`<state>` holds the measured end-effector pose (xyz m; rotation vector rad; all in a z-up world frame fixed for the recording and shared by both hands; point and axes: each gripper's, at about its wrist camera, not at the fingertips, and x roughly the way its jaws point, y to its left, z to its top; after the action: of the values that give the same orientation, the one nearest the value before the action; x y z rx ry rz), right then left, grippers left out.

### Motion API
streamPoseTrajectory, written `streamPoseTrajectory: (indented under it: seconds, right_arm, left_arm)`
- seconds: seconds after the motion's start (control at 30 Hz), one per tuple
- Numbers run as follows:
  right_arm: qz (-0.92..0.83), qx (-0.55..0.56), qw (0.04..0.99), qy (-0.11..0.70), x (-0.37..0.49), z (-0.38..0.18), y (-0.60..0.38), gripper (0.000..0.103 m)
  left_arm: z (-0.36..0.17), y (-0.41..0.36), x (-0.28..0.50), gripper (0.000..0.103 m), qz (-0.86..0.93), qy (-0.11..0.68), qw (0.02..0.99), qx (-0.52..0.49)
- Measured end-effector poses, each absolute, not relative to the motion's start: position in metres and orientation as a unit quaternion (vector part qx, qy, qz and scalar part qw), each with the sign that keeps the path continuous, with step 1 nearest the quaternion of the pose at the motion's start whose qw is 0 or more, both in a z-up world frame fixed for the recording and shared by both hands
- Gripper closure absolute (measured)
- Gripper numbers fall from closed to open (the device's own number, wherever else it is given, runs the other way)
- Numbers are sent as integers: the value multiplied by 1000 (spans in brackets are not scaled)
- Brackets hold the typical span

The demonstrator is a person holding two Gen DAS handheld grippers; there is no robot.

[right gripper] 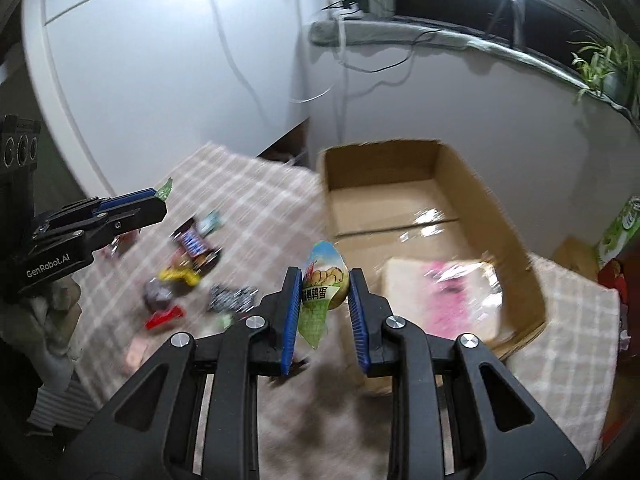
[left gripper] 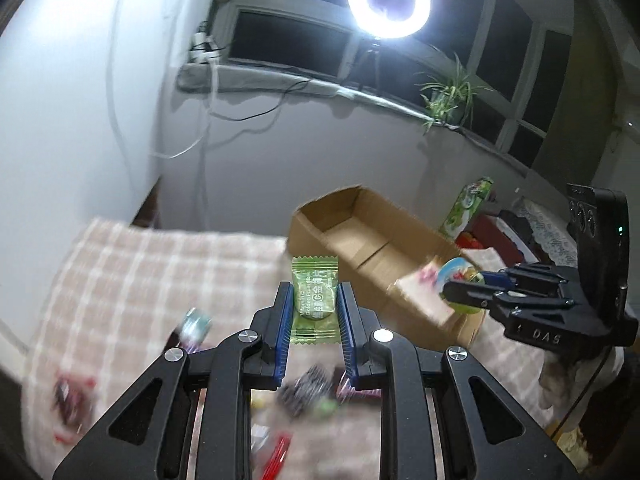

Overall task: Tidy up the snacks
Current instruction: 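Carry both candies into the cardboard box and open both grippers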

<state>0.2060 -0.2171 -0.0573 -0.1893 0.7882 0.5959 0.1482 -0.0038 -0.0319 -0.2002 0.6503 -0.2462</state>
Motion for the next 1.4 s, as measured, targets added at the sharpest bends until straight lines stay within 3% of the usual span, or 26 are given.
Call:
streamPoseTrajectory:
  seconds: [0.47, 0.87, 0.9, 0.97, 1.03, 1.4]
  right_arm:
    - [239, -60, 882, 403, 293, -70, -249, 79]
    - [225, -67, 881, 411, 315, -81, -251, 78]
    - [224, -68, 881, 411, 316, -81, -251, 76]
    - [222, -67, 883, 409, 314, -80, -252, 58]
    - [221, -69, 886, 402, 312, -78, -252, 48]
    - [228, -69, 891, 386, 287, -57, -251, 48]
  left_arm:
    - [-45, -68, 232, 83, -159, 354, 919, -73]
    - [-59, -80, 254, 82, -159, 376, 911, -65]
    - [-60, -78, 255, 81, -159, 379, 909, -69]
    - [-60, -76, 258, 79, -157, 382, 908, -76]
    - [-60, -75, 258, 74, -157, 382, 907, -78]
    - [-38, -62, 230, 74, -149, 361, 917, -79]
